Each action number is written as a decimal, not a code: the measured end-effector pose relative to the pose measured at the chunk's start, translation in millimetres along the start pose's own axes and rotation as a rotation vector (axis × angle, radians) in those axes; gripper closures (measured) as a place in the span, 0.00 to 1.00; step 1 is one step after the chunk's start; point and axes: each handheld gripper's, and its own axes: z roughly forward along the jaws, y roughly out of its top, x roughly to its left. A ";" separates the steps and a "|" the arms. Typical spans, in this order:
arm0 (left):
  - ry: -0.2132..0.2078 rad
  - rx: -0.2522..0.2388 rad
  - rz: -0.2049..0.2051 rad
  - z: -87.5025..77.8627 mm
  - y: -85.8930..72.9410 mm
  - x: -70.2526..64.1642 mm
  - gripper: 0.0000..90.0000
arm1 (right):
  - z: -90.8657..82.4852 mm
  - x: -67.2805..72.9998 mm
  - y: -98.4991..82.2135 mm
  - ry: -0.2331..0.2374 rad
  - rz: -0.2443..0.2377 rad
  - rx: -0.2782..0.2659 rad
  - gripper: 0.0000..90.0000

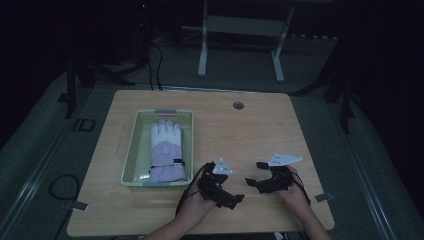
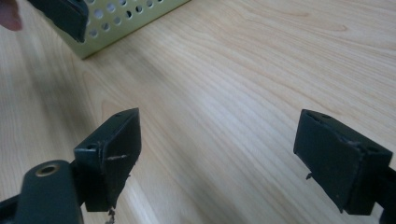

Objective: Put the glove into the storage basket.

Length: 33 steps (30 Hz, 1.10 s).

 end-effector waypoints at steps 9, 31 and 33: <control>-0.016 0.000 0.084 28.5 -13.6 -9.0 0.01 | -9.9 -1.4 -17.8 -0.006 -0.029 0.000 0.16; 0.040 -0.074 0.070 44.1 -31.3 -8.6 0.01 | -27.9 -8.9 -44.0 -0.052 -0.060 0.018 0.15; 0.048 -0.081 0.080 43.5 -31.4 -9.8 0.01 | -27.3 -8.4 -43.9 -0.052 -0.069 0.022 0.15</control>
